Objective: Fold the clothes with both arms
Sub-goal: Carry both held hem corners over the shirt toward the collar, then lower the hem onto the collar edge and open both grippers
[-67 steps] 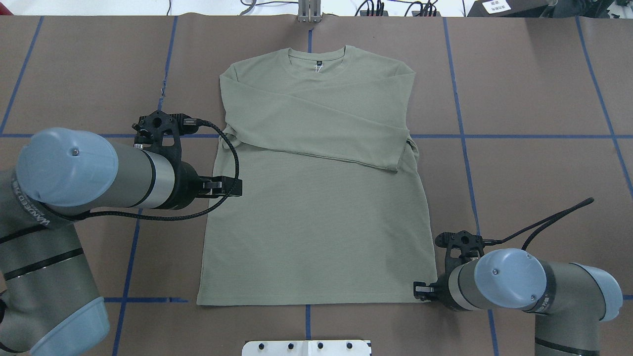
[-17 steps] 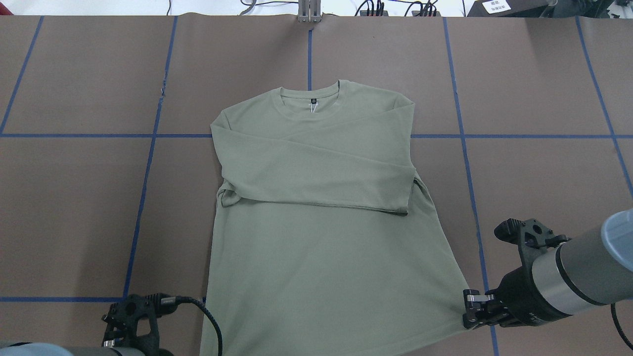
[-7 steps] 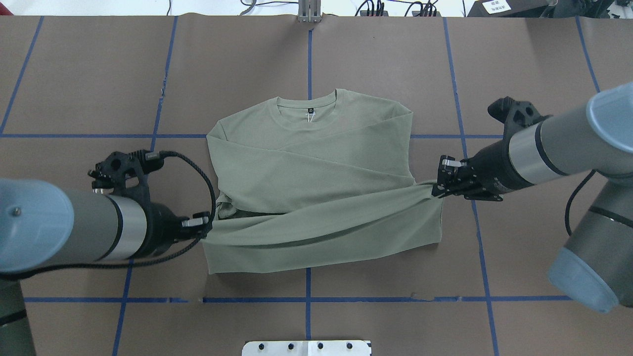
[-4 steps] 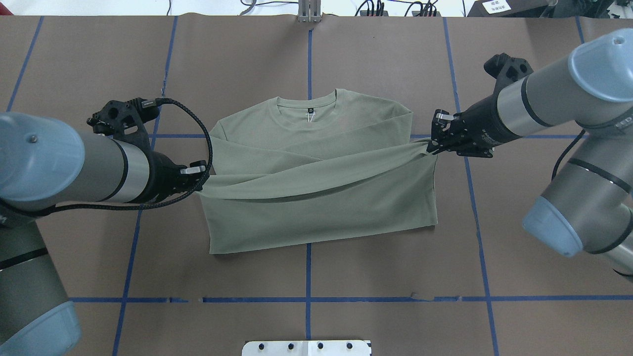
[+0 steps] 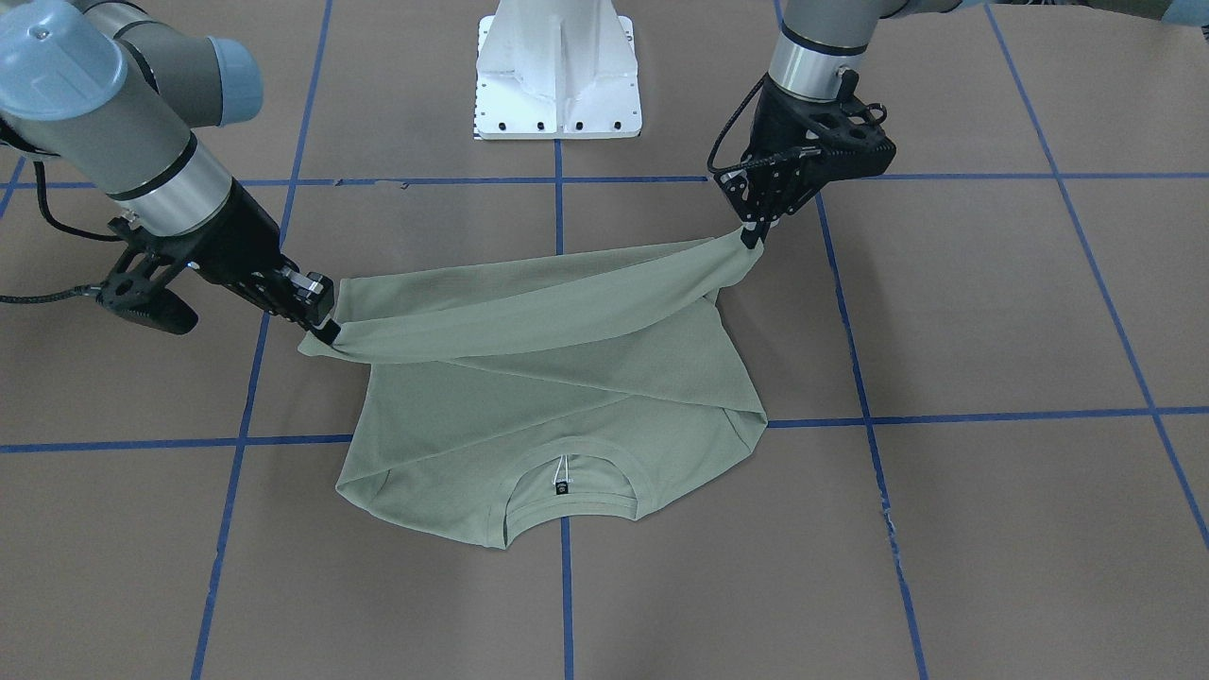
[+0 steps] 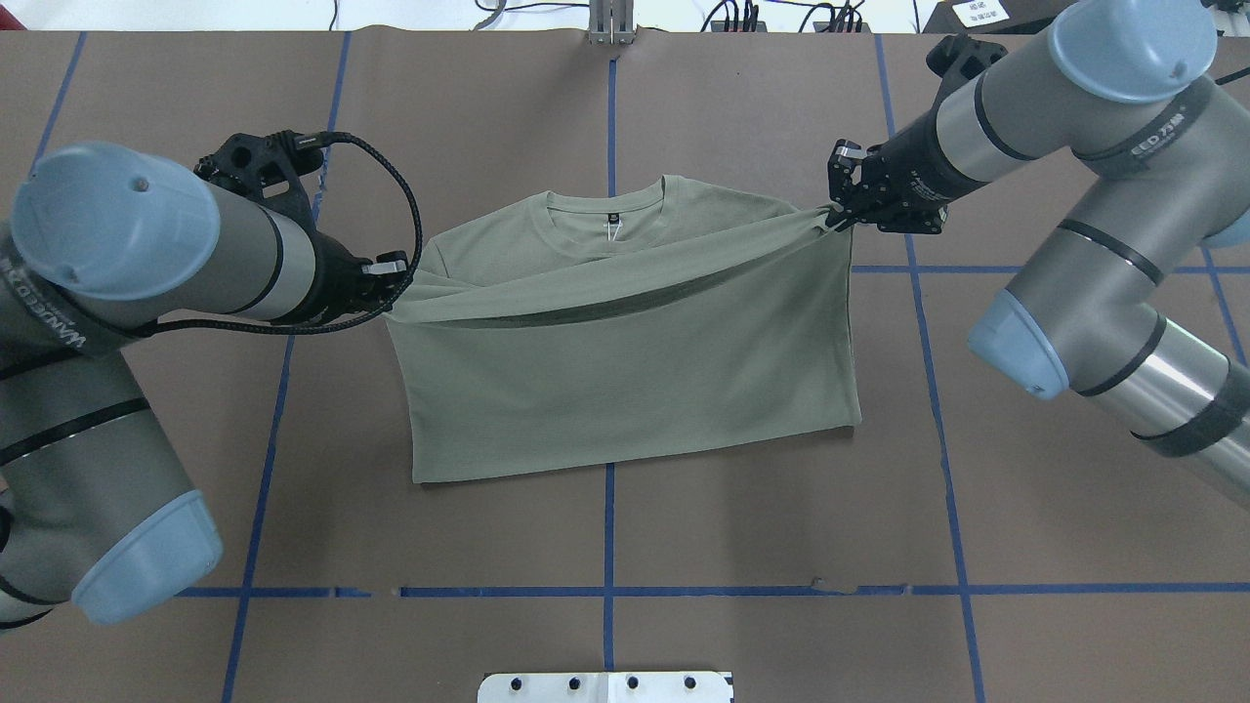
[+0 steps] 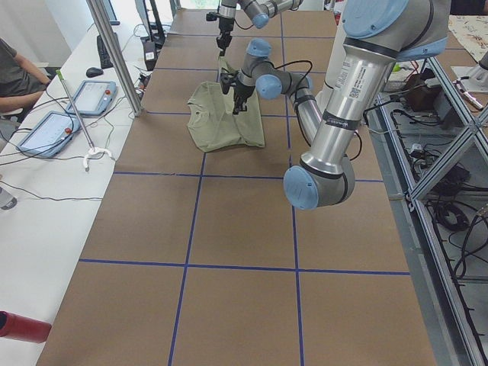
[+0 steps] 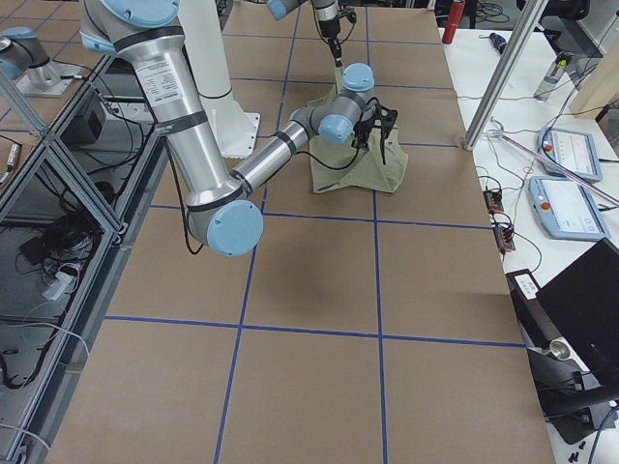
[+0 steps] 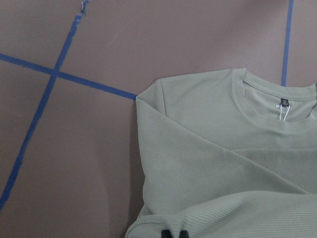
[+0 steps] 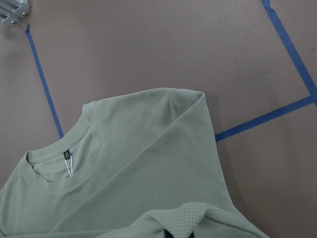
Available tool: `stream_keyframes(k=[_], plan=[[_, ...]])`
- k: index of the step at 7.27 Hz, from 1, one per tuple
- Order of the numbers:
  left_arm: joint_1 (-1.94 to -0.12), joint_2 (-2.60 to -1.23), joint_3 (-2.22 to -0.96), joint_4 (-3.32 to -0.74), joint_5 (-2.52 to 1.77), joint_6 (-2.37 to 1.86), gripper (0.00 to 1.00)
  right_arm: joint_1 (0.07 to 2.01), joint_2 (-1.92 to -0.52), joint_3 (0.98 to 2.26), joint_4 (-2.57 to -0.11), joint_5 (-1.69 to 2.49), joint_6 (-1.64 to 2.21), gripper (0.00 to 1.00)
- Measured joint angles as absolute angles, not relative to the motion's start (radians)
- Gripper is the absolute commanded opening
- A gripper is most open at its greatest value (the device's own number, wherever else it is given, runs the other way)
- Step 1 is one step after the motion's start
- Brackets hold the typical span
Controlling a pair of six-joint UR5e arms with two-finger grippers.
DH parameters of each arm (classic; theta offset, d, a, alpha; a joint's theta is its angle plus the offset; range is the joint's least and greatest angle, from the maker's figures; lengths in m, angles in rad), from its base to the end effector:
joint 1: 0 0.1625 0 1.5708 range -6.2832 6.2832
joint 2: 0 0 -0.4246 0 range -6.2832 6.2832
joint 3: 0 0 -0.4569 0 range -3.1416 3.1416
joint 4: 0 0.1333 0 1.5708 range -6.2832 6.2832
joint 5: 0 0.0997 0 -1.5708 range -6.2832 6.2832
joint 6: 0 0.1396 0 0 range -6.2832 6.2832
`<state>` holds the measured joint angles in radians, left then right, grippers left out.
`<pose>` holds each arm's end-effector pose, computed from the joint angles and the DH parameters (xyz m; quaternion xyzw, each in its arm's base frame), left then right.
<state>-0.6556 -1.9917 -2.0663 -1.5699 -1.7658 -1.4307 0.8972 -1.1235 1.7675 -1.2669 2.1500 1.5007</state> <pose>0.4274 -0.4628 0.1919 0.0899 0.4393 -0.1860 0.8743 -0.3935 -0.5842 0.2582 -0.0216 -0.5054 0.2233 0.8332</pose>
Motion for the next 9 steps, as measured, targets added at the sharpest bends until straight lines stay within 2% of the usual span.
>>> stream_keyframes(k=[4,7,9], plan=[[-0.740,-2.039,-1.805,-1.787,-1.766,-1.423,0.00,0.913,-0.996,1.546,-1.228,2.147,1.499,0.00],[-0.762,-2.107,-1.614,-1.922,-1.764,-1.433,0.00,0.920,-0.959,1.446,-1.175,2.146,1.501,0.00],[-0.763,-2.114,-1.555,-1.969,-1.760,-1.433,0.00,0.920,-0.947,1.403,-1.153,2.146,1.502,0.00]])
